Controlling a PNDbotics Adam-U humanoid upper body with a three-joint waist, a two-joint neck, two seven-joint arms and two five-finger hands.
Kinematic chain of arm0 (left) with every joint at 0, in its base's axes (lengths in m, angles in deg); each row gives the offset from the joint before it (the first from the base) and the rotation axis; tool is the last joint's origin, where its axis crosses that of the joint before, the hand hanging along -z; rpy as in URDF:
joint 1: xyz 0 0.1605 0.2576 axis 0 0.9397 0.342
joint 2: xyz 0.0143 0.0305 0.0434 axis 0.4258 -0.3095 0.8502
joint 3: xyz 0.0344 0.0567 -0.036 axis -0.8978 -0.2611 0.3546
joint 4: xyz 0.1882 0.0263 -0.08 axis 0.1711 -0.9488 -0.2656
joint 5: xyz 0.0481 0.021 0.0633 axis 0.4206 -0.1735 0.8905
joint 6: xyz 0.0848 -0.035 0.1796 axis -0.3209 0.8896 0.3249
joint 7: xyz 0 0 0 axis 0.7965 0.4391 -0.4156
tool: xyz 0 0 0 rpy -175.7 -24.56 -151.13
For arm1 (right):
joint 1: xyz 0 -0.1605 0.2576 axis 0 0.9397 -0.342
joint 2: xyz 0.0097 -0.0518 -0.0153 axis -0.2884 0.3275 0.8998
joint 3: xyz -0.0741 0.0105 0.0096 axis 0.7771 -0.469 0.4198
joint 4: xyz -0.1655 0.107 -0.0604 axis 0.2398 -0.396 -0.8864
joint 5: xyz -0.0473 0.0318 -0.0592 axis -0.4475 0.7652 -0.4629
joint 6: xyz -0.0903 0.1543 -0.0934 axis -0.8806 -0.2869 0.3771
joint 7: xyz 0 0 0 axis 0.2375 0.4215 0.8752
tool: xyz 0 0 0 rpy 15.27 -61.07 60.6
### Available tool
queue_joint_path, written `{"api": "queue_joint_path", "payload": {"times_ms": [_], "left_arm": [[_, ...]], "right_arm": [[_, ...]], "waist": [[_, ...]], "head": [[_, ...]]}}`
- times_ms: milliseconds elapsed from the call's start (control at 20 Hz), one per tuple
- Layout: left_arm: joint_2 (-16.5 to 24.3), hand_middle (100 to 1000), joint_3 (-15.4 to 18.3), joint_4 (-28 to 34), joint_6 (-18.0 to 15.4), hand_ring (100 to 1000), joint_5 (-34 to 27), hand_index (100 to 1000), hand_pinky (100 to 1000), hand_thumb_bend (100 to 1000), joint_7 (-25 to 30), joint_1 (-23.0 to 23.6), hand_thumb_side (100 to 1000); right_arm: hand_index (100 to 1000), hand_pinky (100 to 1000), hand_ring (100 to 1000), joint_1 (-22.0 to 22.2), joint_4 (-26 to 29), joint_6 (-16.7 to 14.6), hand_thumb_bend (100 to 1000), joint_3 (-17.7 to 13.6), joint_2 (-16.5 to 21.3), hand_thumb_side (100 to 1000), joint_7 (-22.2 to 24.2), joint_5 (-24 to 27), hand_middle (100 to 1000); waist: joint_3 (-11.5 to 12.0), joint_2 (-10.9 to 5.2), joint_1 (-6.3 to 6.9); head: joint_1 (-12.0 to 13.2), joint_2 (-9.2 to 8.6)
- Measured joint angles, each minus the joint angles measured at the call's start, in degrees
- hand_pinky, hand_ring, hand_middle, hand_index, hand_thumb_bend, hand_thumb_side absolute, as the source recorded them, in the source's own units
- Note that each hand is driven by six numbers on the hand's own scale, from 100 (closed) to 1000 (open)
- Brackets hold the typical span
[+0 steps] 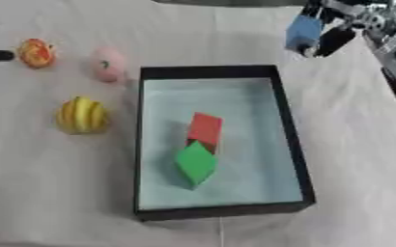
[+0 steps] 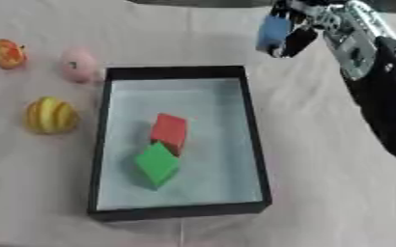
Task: Pick up objects on the table and place them in the box.
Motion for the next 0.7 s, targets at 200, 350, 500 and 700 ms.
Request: {"api": "queue_joint_path", "payload": {"times_ms": [200, 350, 500, 700], "left_arm": [[0.0, 798, 0.0, 0.0, 0.0, 784, 0.0, 727, 592, 218, -0.1, 0.4, 805], [0.1, 798, 0.0, 0.0, 0.0, 784, 0.1, 727, 592, 218, -0.2, 0.5, 804], [0.1, 798, 0.0, 0.0, 0.0, 784, 0.1, 727, 592, 219, -0.2, 0.5, 803], [0.1, 798, 0.0, 0.0, 0.0, 784, 0.1, 727, 592, 219, -0.2, 0.5, 803]], "right_arm": [[611, 733, 607, 3.4, 18.5, 4.0, 349, 2.8, 6.4, 100, 4.0, 8.1, 484], [624, 735, 612, 5.0, 31.9, 7.6, 355, 4.6, 9.6, 100, 7.5, 13.7, 496], [625, 732, 612, 5.1, 40.1, 11.0, 356, 6.8, 11.0, 100, 10.5, 16.9, 497], [629, 730, 614, 5.0, 43.3, 14.6, 355, 10.7, 10.8, 100, 13.1, 18.3, 499]], "waist": [[-0.2, -0.50, -0.19], [-0.2, -0.91, -0.32], [0.0, -1.22, -0.35], [0.3, -1.24, -0.38]], "head": [[0.4, 0.10], [0.4, 0.27], [0.4, 0.30], [0.4, 0.31]]}}
